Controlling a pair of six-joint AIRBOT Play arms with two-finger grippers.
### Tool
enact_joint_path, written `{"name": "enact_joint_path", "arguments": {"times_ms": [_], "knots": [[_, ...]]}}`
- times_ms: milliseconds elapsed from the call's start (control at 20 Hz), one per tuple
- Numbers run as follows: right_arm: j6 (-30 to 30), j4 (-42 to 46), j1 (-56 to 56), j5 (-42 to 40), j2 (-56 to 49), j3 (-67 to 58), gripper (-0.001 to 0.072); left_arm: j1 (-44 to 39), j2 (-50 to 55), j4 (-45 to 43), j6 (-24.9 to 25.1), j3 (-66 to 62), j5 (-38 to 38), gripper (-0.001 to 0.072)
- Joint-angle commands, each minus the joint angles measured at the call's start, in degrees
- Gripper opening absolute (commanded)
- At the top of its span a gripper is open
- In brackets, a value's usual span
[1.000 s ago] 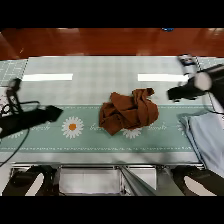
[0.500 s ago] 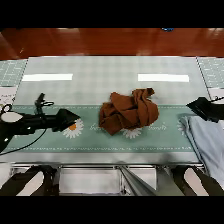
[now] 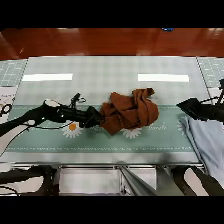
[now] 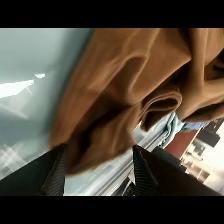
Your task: Fold the shirts.
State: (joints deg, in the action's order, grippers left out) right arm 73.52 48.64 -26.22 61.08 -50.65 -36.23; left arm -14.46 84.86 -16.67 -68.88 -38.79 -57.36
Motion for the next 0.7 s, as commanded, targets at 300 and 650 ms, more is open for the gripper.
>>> {"name": "enact_joint_path", "arguments": {"times_ms": [300, 650], "knots": [[-0.3, 0.0, 0.4, -0.1, 0.0, 0.2, 0.041, -8.2, 6.4, -2.4, -2.4, -9.9, 0.5, 0.0466], [-2.6, -6.8, 1.6, 3.0, -4.2, 0.2, 0.041, -7.0, 6.0, -16.0, -3.0, -14.0, -5.3, 0.0017]]}}
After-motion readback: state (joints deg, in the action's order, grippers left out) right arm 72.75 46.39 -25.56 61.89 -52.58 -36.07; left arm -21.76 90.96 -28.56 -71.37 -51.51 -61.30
